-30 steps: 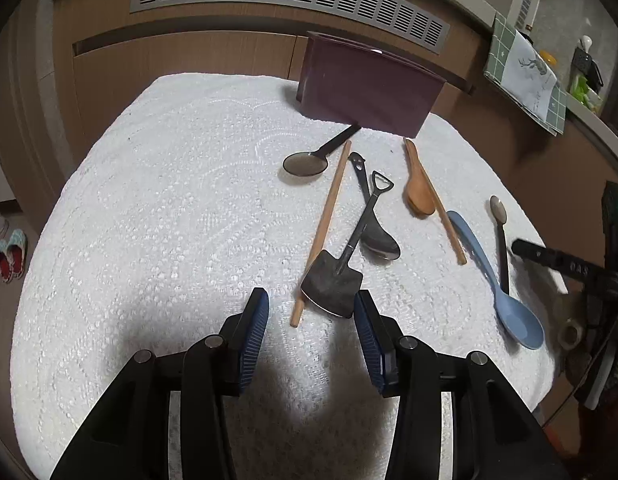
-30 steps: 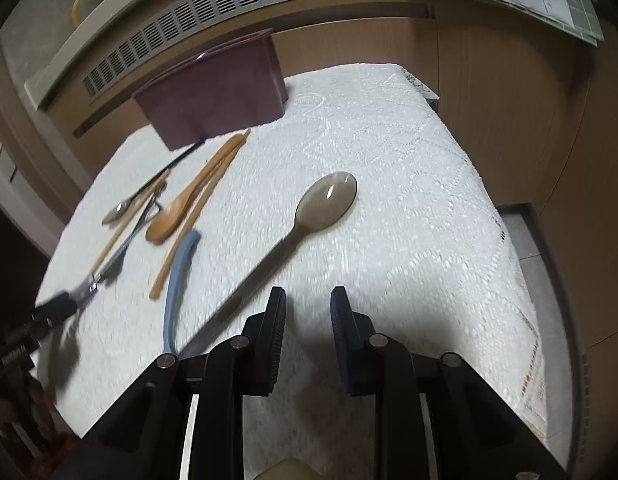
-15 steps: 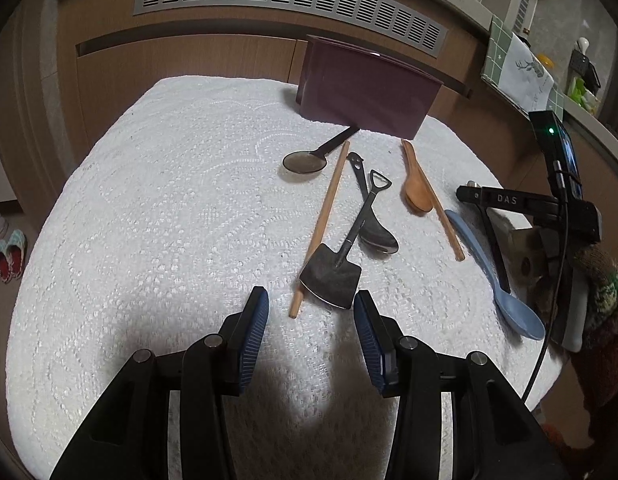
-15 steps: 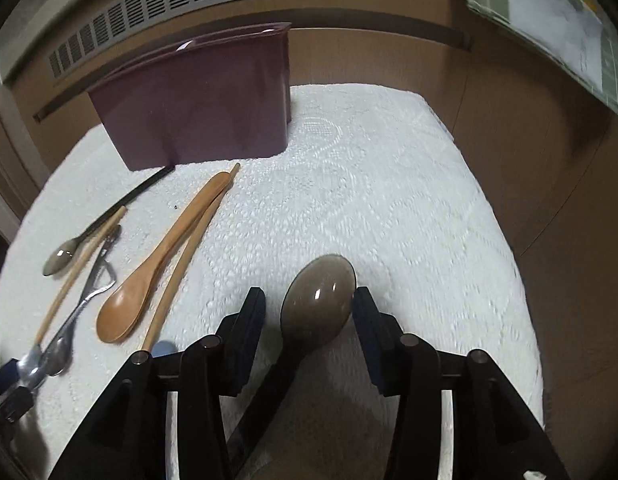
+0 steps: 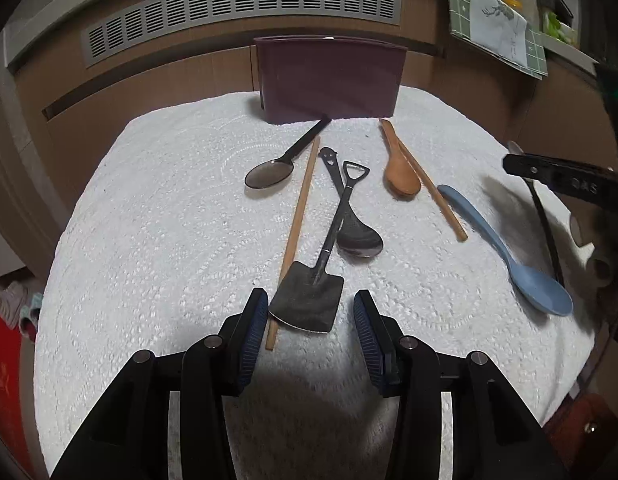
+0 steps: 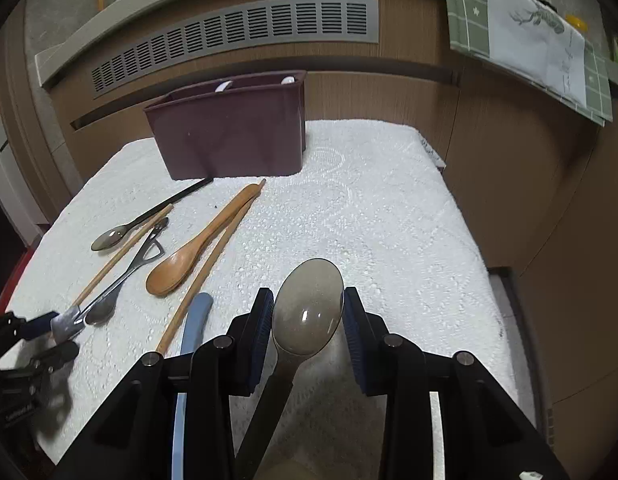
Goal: Organize utensils
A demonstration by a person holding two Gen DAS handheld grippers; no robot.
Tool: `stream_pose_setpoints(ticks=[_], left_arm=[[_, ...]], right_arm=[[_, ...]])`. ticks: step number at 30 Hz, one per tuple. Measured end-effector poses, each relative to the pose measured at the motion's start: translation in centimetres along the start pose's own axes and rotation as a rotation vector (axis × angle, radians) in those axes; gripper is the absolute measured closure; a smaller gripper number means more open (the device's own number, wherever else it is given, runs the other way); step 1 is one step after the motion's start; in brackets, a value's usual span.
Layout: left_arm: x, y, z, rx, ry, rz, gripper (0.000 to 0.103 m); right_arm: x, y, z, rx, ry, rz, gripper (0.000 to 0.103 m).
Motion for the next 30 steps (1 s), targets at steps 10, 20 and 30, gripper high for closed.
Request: stream_pose_setpoints(ticks=[10,20,30], left_arm=[[-0.8,0.6,-0.5,0.038,0.032,-0.010,0.092],[-1.1,3.1,-2.4,0.115,0.031,-0.026,0.097],[-0.5,0.8,-1.2,0.030,0.071,0.058,0.055]], right_arm=[[-0.3,0.8,0.7,0.029,0.021,-0.016,0.071],[0.5,3.3,1.8,0.054,0.003,-0.016,0.071],[0.8,4.9,3.6,0.058,0.010,-0.011,0.071]])
Point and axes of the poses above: each gripper's, at about its wrist camera, not at the fingertips, and y roughly against the way its jaws point, x to its right, z to its underside, the point moved 2 cm from there along -y, roughly the way its jaws point, and after that the axes turned 13 degrees about -y, right-handed, at the moved point
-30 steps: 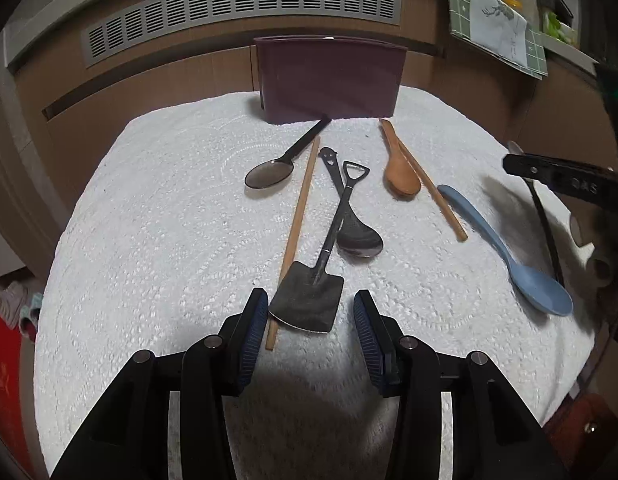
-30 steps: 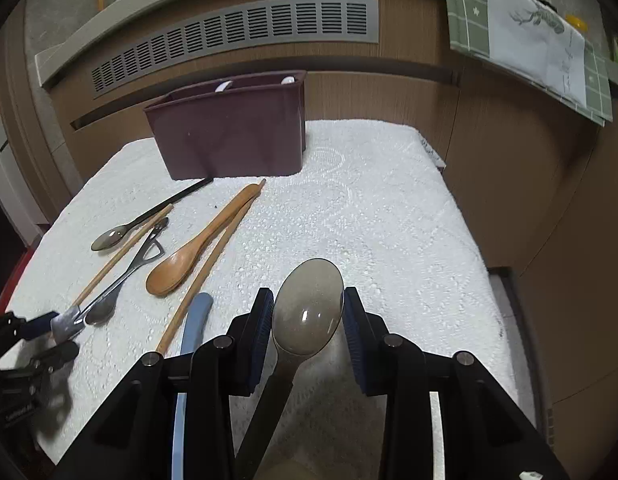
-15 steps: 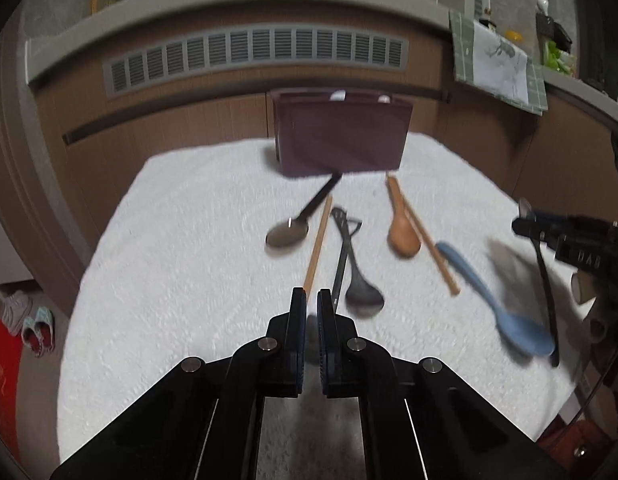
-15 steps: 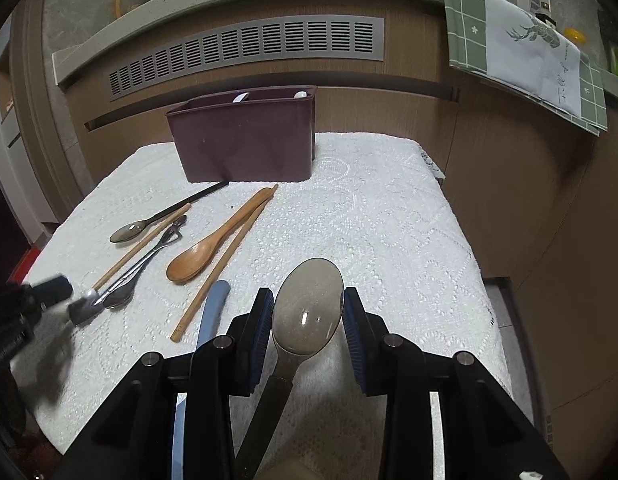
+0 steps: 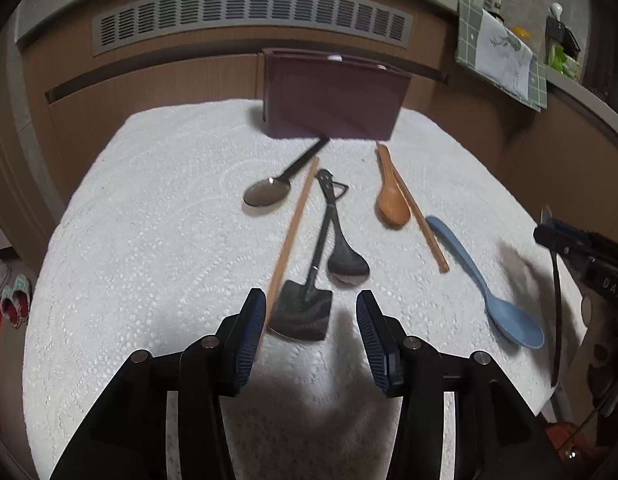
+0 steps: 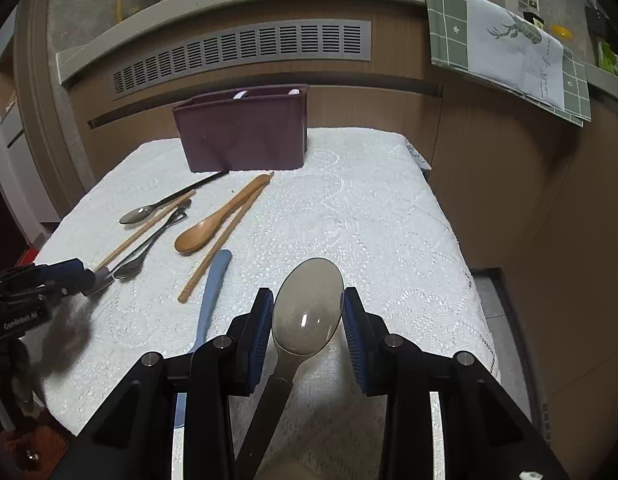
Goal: Organize utensils
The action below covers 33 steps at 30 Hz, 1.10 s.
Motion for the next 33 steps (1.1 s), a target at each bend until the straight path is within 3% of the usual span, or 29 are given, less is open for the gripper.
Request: stream_pose_setpoints(ticks=[6,11,16,21,27,33], left_arm=[[2.1,0.2,0.0,-0.022,-0.032,0.129,0.055],[1.3,3.1,-0.8,0.093,-0.009,0.074,0.055],[-0.8,4.9,-0.6,0.149,0.030,-0.001,0.054],[-1.2,4.6,0.9,0.114,0.022,-0.004,0.054],[1.4,2.8,0.5,0.054,-0.045,0.020,0.054],[2.1,-0.6,-0.8,-0.051,0.052,-0.052,0.054]], right_arm=[[0.0,1.4,-0.6,0.042,0.001,-0.019,0.071],[0.7,1.9,-0.7,0.054,-0.011,-0.013,0.071],[1.5,2.1,-0.7,0.058,-0.023,-0.010,0.071],[1.8,1.8,-0.6,0.051,-0.034,-0.018,0.071],[1.5,1.3,-0.5,0.033,-0.027,-0.016,0.071],[1.3,1.4,-0.4,0.037,-0.024,-0.018,0.071]])
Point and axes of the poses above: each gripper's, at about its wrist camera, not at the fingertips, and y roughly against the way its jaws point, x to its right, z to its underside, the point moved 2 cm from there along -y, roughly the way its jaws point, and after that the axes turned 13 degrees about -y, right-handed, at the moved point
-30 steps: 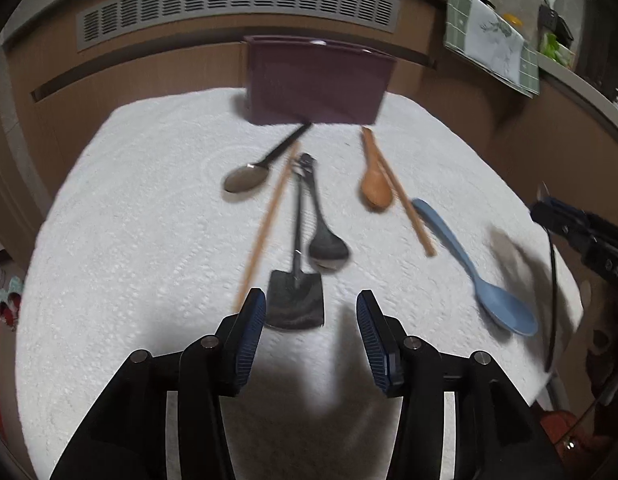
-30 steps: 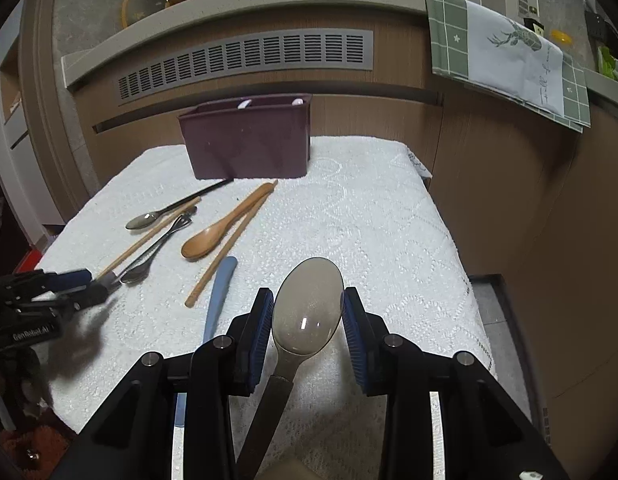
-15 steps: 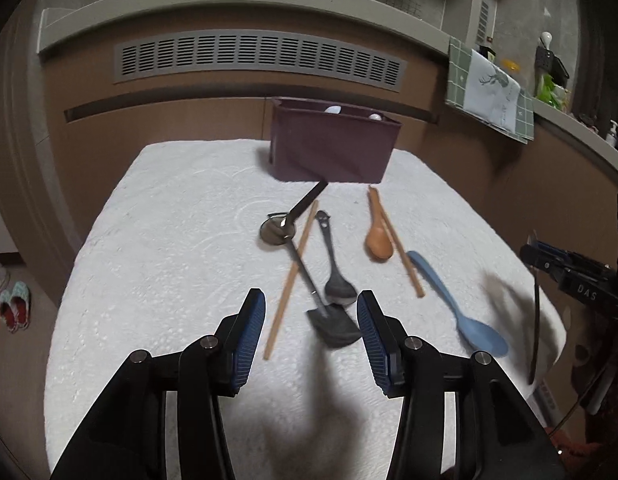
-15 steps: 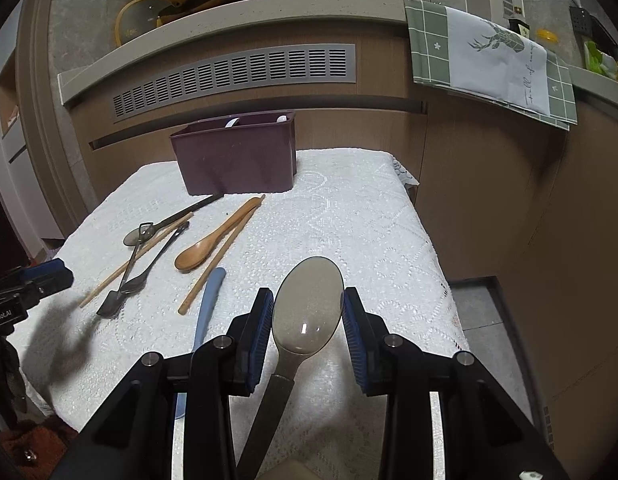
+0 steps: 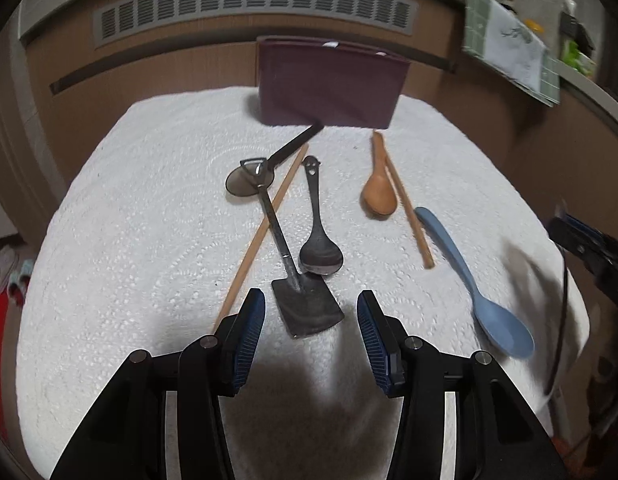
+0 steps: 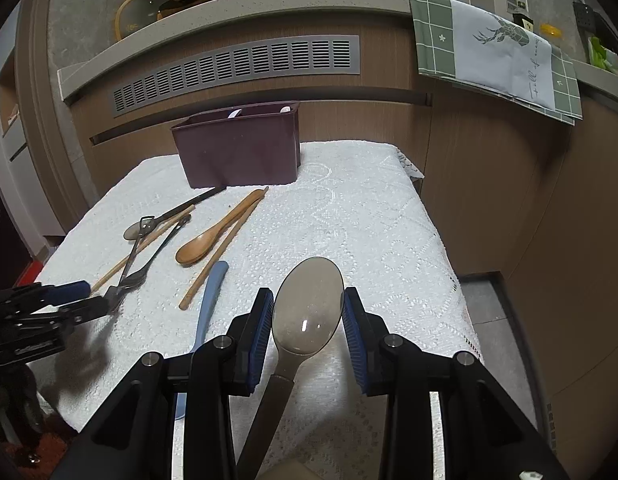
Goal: Organize utensils
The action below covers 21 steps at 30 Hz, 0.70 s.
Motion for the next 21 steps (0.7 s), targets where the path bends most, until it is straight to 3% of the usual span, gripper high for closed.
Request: stream_pose_setpoints(ticks=[5,8,9,11,12,15,21], left_arm=[[0.9,-1.1,0.2,-0.027,-0.041,-0.082,0.054],[0.2,-1.0,0.3,-0.022,-0.017,-0.087,0.055],[-0.1,-0.9,0.4,-0.017,-0.005,-0.080,0.056],[-1.1,-0.5,0.7,0.004,0.036,-0.070,0.070],[-1.5,-0.3,0.7,0.013,0.047,-0.070,0.070],[-2.4,1.7,0.7,0.108,0.060,-0.062,0.070],[-2.7,6.2,-0.2,0.283,-0.007,-0.133,0.070]], right_arm=[[0.0,0.1,0.1,0.006,0.000,0.008,0.071],[0.0,0.1,0.2,0.011,0.003,0.012,0.071],[0.0,0.1,0.3,0.012,0.004,0.012,0.071],[-0.1,0.1,0.2,0.014,0.003,0.007,0.071],[-0.1,0.2,0.2,0.017,0.002,0.005,0.071],[-0.2,0.4,0.1,0.031,0.009,0.009,0.071],[-0.7,1.1,-0.8,0.062,0.031,0.014,0.071]])
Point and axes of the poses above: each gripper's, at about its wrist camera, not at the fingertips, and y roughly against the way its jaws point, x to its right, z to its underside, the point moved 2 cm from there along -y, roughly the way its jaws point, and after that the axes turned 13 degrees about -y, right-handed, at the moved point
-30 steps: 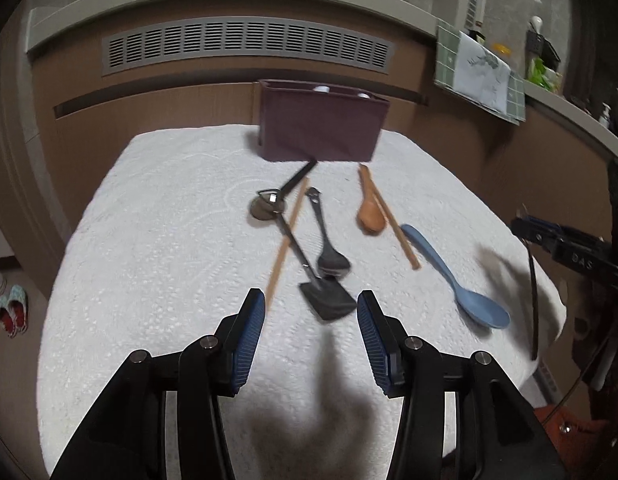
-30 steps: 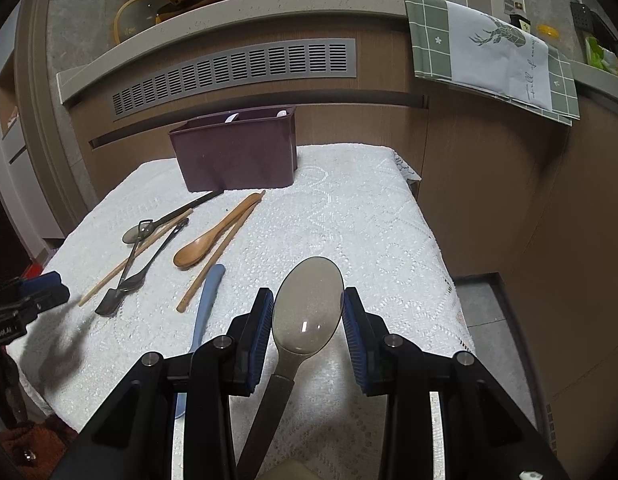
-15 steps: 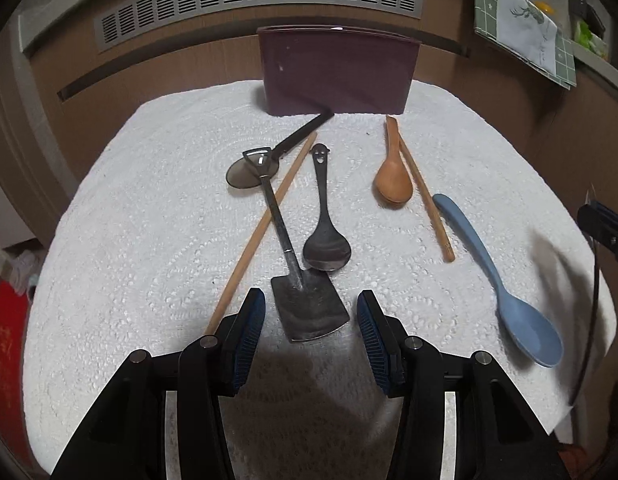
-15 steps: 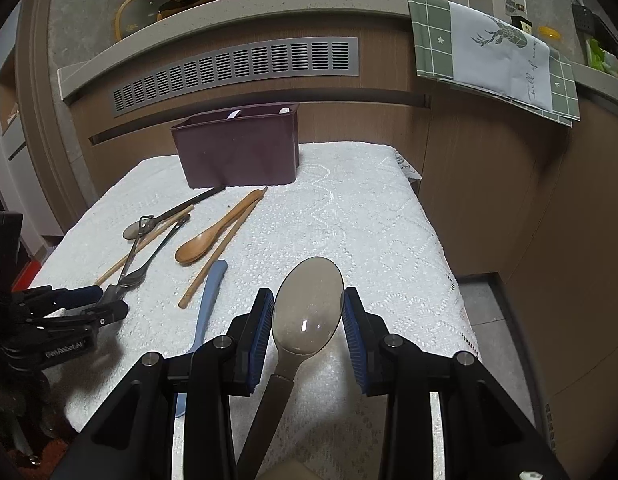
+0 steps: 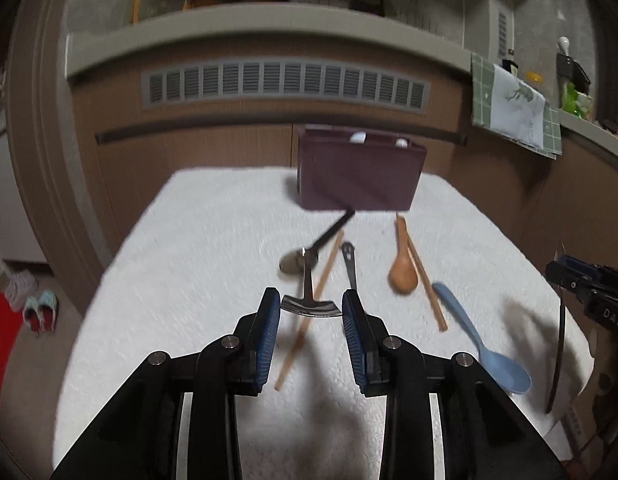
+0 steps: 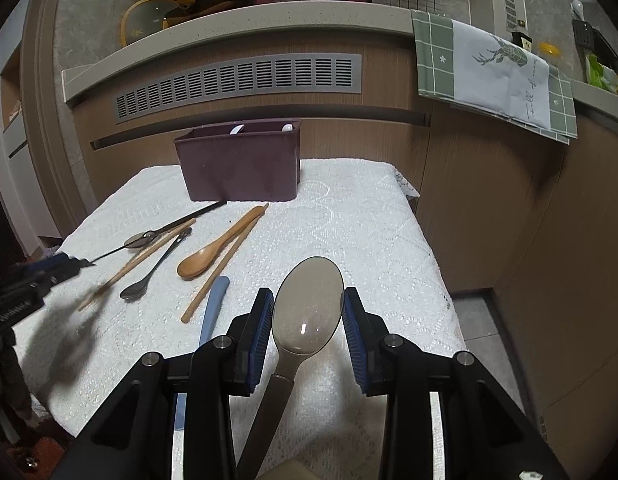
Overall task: Organize utensils
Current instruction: 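Lift the black spatula with the left gripper toward the purple caddy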
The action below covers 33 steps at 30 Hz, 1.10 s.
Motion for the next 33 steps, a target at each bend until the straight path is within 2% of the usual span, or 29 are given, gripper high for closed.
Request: stream_pose_setpoints(ticks=[10,16,17,18,25,30,33], left_arm=[[-1.2,0.0,-3.5,0.077,-0.018,-0.010,0.071],[-1.9,0.7,-7.0,0.111,-0.051,-0.028,0.074],[-2.1,0.6,-7.4,0.110,-0.050,-0.025,0.082],[-2.2,0.5,-7.7,0.103,-0.050,-0.026,0.099],[-3.8,-0.8,-8.7,0.086,-0.037,-0.025,0.098],[-6.1,-2.2,-7.4,0.041,0.017,-0.035,0.098],[-7.9,-3.9,-6.4,-0.011,0.089,-0.020,0.098]], right_arm=[[-0.8,0.5,-1.8,0.029,0.022,-0.034,0.071],[-1.5,1.3,-4.4,0.087,0.041,-0.079,0.071],[-1.6,1.4,-4.9,0.095,0.039,-0.085,0.071],[-1.7,1.3,-5.5,0.100,0.035,-0.090,0.071],[-2.9,-0.2,-7.6,0.108,0.054,-0.097,0.071],[-3.1,-1.8,-7.8,0.085,0.062,-0.099,0.071],[-2.9,-2.9,-7.5,0.060,0.062,-0.086,0.071]])
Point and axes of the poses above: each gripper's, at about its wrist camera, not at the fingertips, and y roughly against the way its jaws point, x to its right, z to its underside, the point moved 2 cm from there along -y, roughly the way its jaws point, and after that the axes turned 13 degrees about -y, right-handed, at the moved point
